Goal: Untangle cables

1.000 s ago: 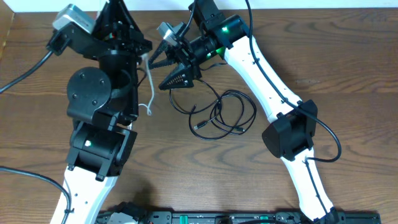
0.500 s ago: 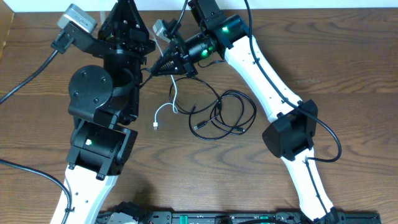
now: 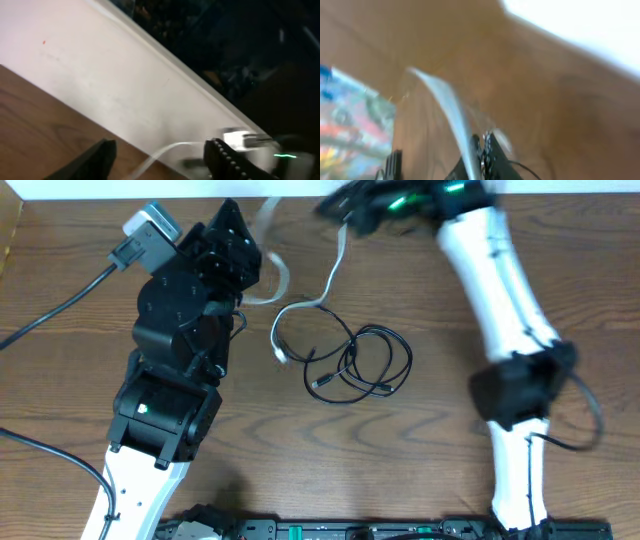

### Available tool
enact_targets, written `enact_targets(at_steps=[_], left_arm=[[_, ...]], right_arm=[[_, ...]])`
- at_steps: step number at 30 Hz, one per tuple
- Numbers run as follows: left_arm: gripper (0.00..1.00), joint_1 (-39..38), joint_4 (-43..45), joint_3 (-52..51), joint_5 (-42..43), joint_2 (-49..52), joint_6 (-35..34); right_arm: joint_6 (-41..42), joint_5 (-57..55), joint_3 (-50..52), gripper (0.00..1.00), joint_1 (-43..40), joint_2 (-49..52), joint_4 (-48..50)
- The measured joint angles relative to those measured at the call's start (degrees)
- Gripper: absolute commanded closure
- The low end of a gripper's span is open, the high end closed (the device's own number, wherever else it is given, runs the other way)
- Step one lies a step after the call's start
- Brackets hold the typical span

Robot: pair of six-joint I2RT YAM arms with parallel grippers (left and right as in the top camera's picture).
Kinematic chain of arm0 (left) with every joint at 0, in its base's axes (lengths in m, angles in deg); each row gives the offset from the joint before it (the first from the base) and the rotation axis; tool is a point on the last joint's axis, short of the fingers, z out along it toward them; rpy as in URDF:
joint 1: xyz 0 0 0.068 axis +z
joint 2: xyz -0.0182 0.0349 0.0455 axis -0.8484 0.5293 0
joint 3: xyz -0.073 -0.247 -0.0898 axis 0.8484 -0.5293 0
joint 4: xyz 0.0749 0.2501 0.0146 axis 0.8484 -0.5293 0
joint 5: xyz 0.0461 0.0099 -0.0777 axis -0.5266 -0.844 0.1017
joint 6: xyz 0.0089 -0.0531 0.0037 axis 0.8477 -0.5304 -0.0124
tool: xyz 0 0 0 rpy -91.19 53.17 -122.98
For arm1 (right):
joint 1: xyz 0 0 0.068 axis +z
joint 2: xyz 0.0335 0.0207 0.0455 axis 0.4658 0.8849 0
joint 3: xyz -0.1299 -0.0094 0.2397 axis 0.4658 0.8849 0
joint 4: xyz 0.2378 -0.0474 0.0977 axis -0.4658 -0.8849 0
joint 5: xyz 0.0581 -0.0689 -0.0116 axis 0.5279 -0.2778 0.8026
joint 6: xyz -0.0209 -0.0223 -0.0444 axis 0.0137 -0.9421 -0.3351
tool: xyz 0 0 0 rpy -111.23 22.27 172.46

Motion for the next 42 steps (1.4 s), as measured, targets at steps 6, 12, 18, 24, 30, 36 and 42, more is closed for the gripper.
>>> enact_targets(at_steps=[6, 12, 18, 24, 30, 36, 42], left_arm=[[0.24, 0.0, -2.34, 0.0, -0.04, -0.02, -0.04], [0.24, 0.0, -6.16, 0.0, -0.02, 0.37, -0.02], [0.23, 0.0, -9.79, 0.0, -0.02, 1.73, 0.0], [0.23, 0.0, -12.31, 0.0, -0.02, 2.78, 0.0], [0.23, 0.0, -12.59, 0.0, 0.0, 4.0, -0.02], [0.23, 0.0, -12.59, 0.0, -0.02, 4.61, -0.02], [0.23, 0.0, -13.94, 0.0, 0.02, 5.44, -0.02]], right_arm=[[11.5, 3.93, -0.85, 0.99, -18.45, -13.38, 5.09], [16.94, 3.13, -1.29, 0.99, -33.42, -13.44, 1.38], [14.51, -8.96, -1.22, 0.99, -40.81, -7.72, -2.12], [11.78, -17.99, -1.18, 0.99, -42.99, -1.25, -2.89], [9.68, -22.43, -1.18, 0.99, -43.23, 3.61, -2.73], [8.87, -33.38, -1.18, 0.89, -43.23, 7.78, -2.12], [8.66, -37.92, -1.07, 0.01, -43.23, 12.04, -5.42]])
